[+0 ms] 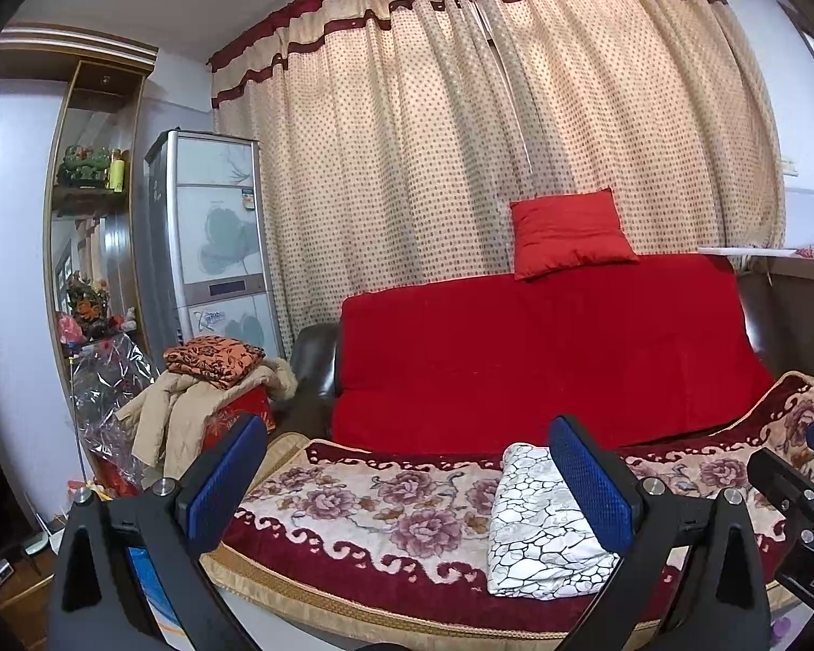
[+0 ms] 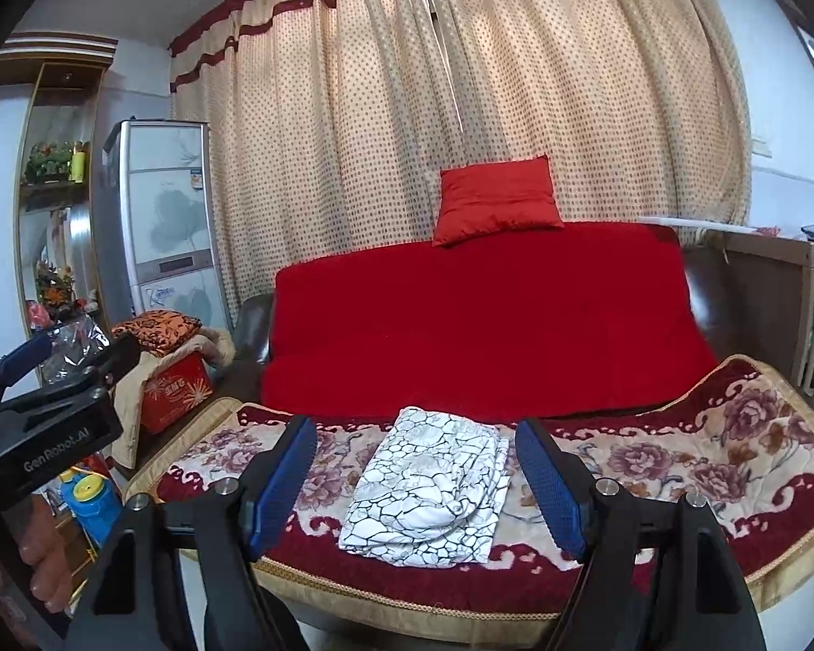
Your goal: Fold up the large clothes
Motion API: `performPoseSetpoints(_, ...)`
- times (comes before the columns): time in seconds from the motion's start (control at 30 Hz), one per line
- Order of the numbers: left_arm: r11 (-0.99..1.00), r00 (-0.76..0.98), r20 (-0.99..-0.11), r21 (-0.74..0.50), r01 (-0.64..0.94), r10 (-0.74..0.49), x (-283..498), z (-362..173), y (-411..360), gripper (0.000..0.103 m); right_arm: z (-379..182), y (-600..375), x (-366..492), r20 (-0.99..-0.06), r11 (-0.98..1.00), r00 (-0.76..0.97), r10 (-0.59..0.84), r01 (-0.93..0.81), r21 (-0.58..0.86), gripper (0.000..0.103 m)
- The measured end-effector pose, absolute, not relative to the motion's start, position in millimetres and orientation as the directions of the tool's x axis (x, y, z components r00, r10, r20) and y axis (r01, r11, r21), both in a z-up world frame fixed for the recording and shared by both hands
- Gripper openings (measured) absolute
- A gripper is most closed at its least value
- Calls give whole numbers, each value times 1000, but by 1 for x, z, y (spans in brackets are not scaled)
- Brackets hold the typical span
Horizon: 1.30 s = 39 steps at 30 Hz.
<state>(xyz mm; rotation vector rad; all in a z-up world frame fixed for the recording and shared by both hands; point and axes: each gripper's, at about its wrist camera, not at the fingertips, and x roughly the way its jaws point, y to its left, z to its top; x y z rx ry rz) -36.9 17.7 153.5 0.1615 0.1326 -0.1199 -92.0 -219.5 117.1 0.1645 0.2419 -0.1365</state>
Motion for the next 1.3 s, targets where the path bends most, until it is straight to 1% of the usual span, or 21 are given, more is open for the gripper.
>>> performPoseSetpoints(0.47,981,983,-143,143,134,-113,-38,152,20,103,113,-218,-85,-257,980,959,-117,154,129,79)
performPoseSetpoints(0.7,977,975,-168,128,168,-146,-33,147,26,103,110,-214,-79,-272,980,956,-114,152,126,79)
performPoseSetpoints(0.97,978,971,-187,115,174,-151,-26,141,35,103,109,-209,-70,-276,982,954,-115,151,112,79)
performPoseSetpoints(1.3,980,966,-218,106,166,-140,-14,131,42,103,101,-201,-53,-306,985,945,-111,146,93,79)
